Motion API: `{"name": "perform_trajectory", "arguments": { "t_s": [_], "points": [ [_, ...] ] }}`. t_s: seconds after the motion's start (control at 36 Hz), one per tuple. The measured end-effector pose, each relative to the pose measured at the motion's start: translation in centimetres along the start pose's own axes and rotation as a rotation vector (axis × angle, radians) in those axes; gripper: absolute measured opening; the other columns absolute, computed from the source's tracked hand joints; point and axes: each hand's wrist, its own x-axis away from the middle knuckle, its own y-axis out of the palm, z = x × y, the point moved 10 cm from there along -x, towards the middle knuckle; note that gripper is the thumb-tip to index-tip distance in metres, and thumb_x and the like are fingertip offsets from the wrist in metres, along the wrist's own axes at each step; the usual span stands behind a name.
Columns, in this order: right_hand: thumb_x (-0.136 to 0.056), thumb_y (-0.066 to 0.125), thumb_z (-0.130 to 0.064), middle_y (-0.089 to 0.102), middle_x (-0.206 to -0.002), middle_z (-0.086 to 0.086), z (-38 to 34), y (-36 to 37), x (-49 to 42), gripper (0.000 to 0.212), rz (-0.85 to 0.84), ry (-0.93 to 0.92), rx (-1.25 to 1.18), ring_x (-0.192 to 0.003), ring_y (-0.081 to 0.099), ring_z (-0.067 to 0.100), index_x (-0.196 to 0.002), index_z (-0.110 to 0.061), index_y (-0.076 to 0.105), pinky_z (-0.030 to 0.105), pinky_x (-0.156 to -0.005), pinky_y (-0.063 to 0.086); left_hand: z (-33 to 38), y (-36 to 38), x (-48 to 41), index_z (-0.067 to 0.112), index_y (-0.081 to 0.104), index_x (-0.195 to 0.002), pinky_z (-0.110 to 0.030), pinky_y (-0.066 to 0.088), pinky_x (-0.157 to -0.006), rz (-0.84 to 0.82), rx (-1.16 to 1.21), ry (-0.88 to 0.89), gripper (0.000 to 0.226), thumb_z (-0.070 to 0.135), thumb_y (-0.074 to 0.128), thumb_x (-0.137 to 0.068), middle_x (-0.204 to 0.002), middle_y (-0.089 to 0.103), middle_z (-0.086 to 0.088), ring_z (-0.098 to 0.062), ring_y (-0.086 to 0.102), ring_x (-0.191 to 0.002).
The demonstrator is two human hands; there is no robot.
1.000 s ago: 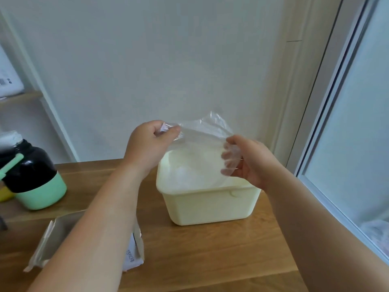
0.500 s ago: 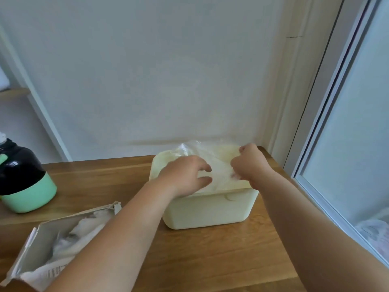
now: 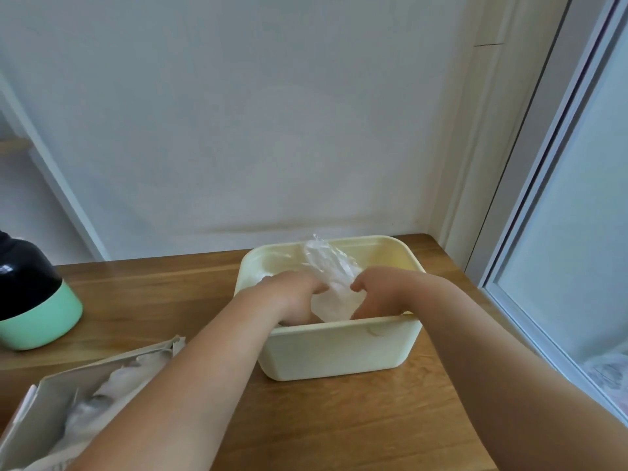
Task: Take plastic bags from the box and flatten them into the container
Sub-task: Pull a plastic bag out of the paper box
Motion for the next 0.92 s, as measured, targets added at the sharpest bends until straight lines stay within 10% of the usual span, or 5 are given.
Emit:
{"name": "perform_trajectory", "arguments": {
  "t_s": [0.22,0.64,0.81,0.92],
  "points": [
    [-0.082,0.068,-0.026,0.052,-0.134,0.005,1.2,0.0,-1.0,0.058,0.034,0.06,0.001,-0.119,0.052,0.025,-0.134,-0.011,0.048,0.034,-0.097,0.043,-0.4,-0.6,0.2,0.025,0.052,-0.137,-0.032,0.046,-0.097,0.042,0.137,0.004,0.051,0.03,0.065,-0.089,-0.138,0.054,0.002,-0.017,0.054,-0.116],
    [-0.092,0.051,-0.024,0.061,-0.124,-0.003,-1.8,-6.5,6.7,0.038,0.742,-0.151,-0.257,-0.114,0.056,0.016,-0.129,-0.019,0.056,0.027,-0.093,0.044,-3.9,-7.3,7.4,0.024,0.069,-0.102,-0.023,0.037,-0.077,0.615,0.415,-0.038,0.014,0.03,0.06,-0.093,-0.103,0.065,0.008,-0.011,0.057,-0.102],
    [-0.094,0.049,-0.025,0.064,-0.113,-0.01,-6.3,-5.6,9.7,0.03,0.814,-0.298,-0.316,-0.099,0.055,0.005,-0.122,-0.022,0.06,0.01,-0.064,0.033,-5.7,-6.3,11.5,0.026,0.069,-0.094,-0.016,0.042,-0.069,0.643,0.498,-0.042,0.01,0.029,0.06,-0.093,-0.093,0.064,0.018,-0.003,0.059,-0.09],
    [-0.092,0.052,-0.02,0.059,-0.094,-0.012,-9.6,-4.2,10.0,0.025,0.802,-0.389,-0.431,-0.092,0.055,0.006,-0.114,-0.018,0.064,0.012,-0.071,0.037,-7.6,-5.3,14.6,0.029,0.068,-0.091,-0.008,0.037,-0.065,0.656,0.494,-0.053,0.009,0.031,0.06,-0.093,-0.091,0.064,0.022,0.008,0.055,-0.084]
  ]
}}
